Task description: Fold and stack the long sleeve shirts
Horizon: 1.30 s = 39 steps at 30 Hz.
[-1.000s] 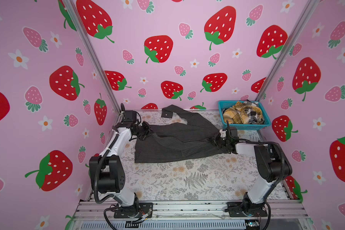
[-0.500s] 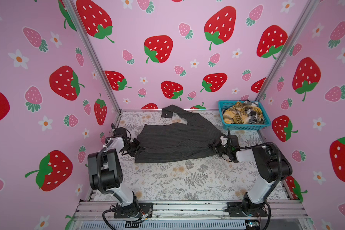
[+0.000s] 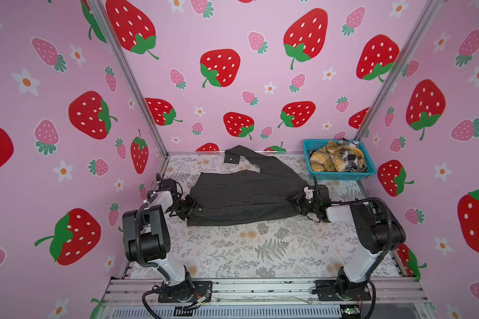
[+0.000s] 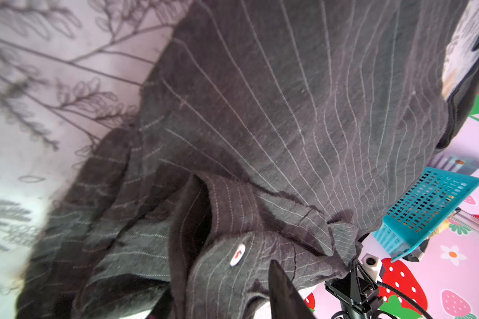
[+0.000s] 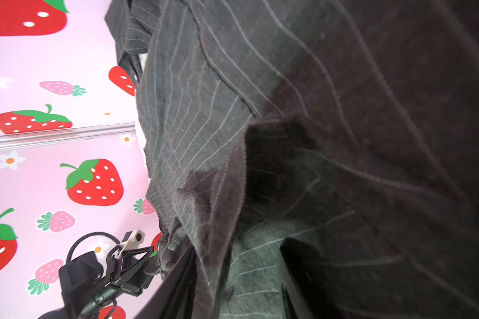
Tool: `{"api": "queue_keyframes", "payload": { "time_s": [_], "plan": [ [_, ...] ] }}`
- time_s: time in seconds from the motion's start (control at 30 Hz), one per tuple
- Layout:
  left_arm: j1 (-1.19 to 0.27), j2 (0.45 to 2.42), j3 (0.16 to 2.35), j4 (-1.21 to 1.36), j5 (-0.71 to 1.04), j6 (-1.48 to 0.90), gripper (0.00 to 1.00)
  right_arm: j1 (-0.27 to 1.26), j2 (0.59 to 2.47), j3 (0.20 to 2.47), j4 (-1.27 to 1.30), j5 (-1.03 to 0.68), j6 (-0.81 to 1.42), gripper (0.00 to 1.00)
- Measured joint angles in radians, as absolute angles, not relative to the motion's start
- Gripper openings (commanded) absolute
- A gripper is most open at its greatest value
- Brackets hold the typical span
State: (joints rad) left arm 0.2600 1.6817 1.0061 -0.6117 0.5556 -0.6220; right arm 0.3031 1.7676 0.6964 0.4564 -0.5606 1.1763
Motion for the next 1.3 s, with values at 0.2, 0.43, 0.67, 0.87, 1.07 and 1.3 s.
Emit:
{"api": "queue_keyframes", "payload": {
  "time_s": [0.2, 0.43, 0.67, 0.87, 1.07, 1.3],
  "plan": [
    [0.259, 1.660, 0.973, -0.653, 0.544, -0.616, 0.47, 0.331, 1.750, 0.746, 0.332, -0.519, 1.156, 0.58],
    [0.253, 1.563, 0.882, -0.673, 0.537, -0.628, 0.05, 0.358, 1.733, 0.775, 0.267, -0.488, 1.156, 0.28],
    [0.239, 1.581, 0.897, -0.680, 0.550, -0.620, 0.00, 0.362, 1.733, 0.795, 0.219, -0.481, 1.160, 0.48],
    [0.236, 1.577, 0.917, -0.688, 0.554, -0.606, 0.00, 0.367, 1.735, 0.813, 0.197, -0.485, 1.177, 0.02],
    [0.236, 1.606, 0.987, -0.713, 0.579, -0.610, 0.00, 0.370, 1.747, 0.857, 0.176, -0.490, 1.189, 0.00],
    [0.236, 1.702, 1.259, -0.696, 0.638, -0.661, 0.00, 0.352, 1.744, 0.854, 0.244, -0.500, 1.196, 0.00]
  ]
}}
